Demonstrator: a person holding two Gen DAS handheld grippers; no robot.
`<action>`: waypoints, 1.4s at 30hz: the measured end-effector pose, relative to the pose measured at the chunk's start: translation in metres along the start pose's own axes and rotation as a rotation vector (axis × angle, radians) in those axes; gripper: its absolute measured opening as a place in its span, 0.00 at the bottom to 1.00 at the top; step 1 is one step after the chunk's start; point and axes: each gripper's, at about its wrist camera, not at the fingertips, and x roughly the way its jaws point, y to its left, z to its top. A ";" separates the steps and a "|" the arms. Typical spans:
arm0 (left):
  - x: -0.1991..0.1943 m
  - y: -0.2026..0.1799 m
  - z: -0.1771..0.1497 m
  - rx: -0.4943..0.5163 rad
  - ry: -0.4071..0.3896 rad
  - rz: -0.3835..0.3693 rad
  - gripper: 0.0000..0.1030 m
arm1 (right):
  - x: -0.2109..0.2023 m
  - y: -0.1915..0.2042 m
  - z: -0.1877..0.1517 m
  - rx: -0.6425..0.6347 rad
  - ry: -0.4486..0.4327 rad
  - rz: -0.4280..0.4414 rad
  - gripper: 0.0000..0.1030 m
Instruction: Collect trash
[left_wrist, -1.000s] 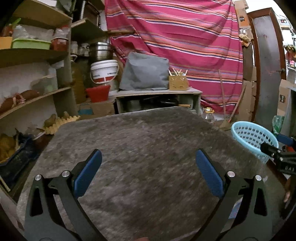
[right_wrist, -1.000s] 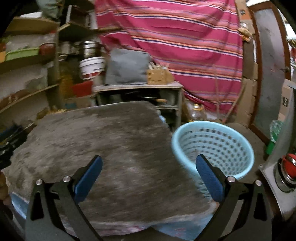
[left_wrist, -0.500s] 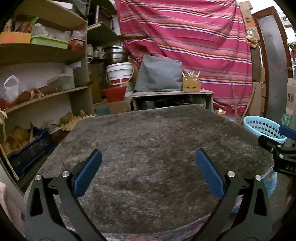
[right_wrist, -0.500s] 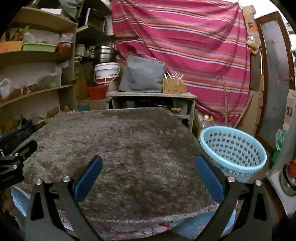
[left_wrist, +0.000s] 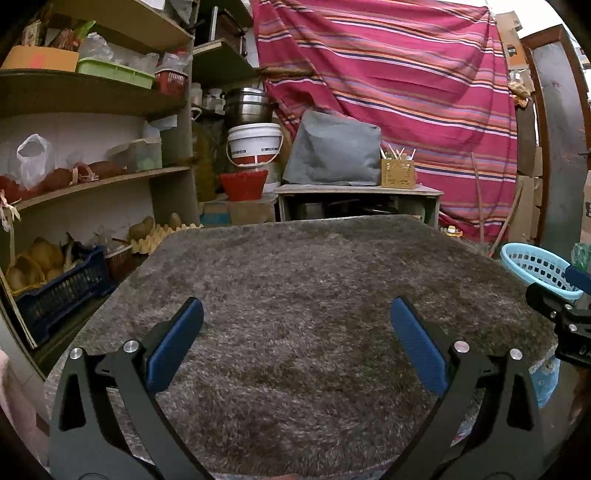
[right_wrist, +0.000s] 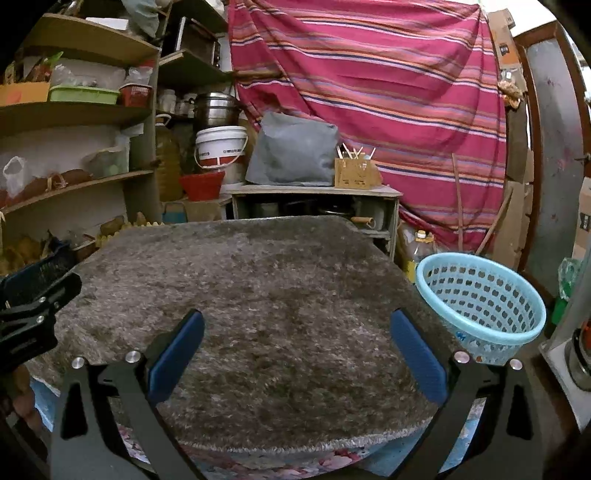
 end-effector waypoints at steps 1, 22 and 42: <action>0.001 0.000 0.000 -0.003 0.005 -0.002 0.95 | 0.000 0.000 0.000 -0.003 -0.002 -0.002 0.96; 0.004 -0.008 -0.007 0.021 0.025 -0.008 0.95 | -0.002 0.001 0.004 -0.011 -0.012 -0.017 0.96; -0.003 -0.010 -0.002 0.035 -0.007 0.003 0.95 | 0.001 -0.005 0.004 0.004 -0.015 -0.027 0.96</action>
